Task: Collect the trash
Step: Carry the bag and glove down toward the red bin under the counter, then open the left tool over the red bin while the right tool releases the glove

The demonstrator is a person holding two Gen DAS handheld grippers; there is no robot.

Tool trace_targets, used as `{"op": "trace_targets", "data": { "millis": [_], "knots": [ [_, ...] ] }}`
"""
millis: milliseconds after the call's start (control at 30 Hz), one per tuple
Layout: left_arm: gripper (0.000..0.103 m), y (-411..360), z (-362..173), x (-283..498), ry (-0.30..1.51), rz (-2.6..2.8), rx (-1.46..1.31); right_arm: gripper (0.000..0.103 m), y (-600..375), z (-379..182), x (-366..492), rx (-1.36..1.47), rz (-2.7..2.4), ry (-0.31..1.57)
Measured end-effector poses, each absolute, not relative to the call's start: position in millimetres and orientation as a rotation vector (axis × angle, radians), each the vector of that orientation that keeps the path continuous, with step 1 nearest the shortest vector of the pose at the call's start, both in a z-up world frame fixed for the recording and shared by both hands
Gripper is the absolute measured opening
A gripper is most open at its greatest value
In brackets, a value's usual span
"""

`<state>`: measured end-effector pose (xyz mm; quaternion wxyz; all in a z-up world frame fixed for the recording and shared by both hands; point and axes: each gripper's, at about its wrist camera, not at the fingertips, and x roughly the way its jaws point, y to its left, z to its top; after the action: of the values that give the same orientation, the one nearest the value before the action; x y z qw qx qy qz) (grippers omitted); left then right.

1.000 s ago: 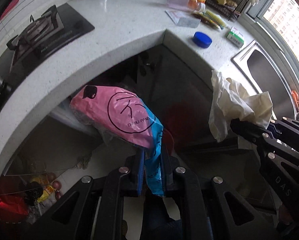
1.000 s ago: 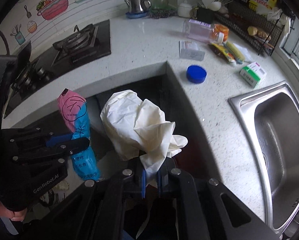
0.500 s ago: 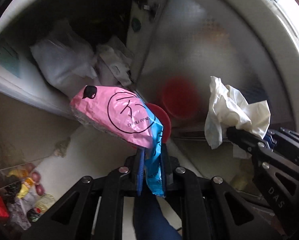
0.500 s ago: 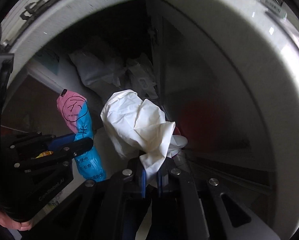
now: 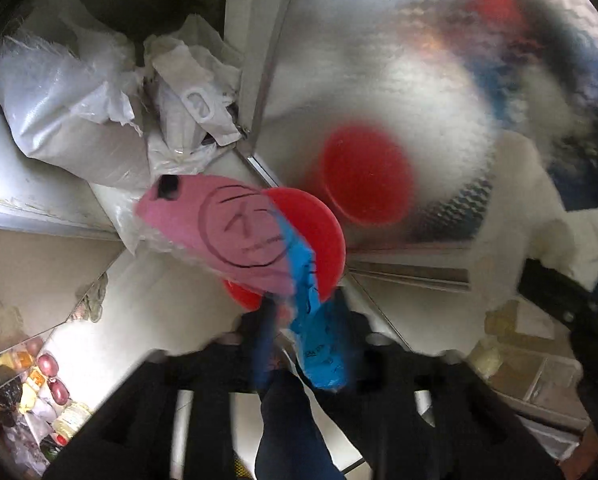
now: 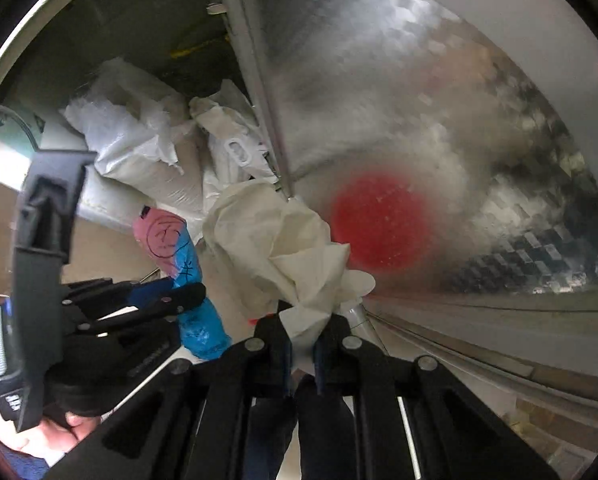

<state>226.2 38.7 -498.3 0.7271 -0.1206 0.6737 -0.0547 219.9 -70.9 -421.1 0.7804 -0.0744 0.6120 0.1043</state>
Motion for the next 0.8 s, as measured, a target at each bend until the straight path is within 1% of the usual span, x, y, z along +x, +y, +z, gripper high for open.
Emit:
{"op": "trace_targets", "data": {
  "millis": [33, 67, 133, 167, 400, 567, 667, 700, 733, 800],
  "knots": [
    [0.049, 38.0, -499.6, 227.8, 1.476, -0.116, -0.260, 0.008, -72.4, -421.6, 219.0, -0.162, 0.221, 1.321],
    [0.050, 37.6, -499.4, 228.1, 1.465, -0.113, -0.253, 0.008, -74.0, -422.4, 217.6, -0.166, 0.220, 1.323],
    [0.059, 39.7, -496.3, 229.3, 1.454, -0.097, -0.246, 0.008, -74.9, -424.2, 216.1, -0.181, 0.222, 1.327],
    [0.061, 40.6, -494.0, 229.4, 1.450, -0.085, -0.238, 0.008, -75.0, -423.6, 215.6, -0.182, 0.223, 1.330],
    [0.061, 56.2, -468.1, 223.9, 1.436, -0.085, -0.203, 0.008, -75.1, -419.1, 210.7, -0.134, 0.243, 1.383],
    [0.061, 73.8, -463.5, 212.6, 1.423, -0.052, -0.197, 0.008, -58.4, -422.4, 207.7, -0.147, 0.287, 1.385],
    [0.074, 87.5, -471.8, 207.1, 1.416, -0.042, -0.223, 0.008, -46.5, -434.2, 207.6, -0.165, 0.308, 1.386],
    [0.081, 91.0, -475.1, 205.1, 1.412, -0.036, -0.219, 0.008, -44.4, -438.1, 208.0, -0.166, 0.313, 1.389],
    [0.085, 94.4, -479.1, 203.2, 1.408, -0.028, -0.211, 0.008, -42.7, -443.0, 208.0, -0.170, 0.318, 1.395],
    [0.087, 99.8, -488.2, 201.6, 1.409, -0.018, -0.201, 0.008, -39.4, -454.6, 208.2, -0.173, 0.323, 1.407]
  ]
}}
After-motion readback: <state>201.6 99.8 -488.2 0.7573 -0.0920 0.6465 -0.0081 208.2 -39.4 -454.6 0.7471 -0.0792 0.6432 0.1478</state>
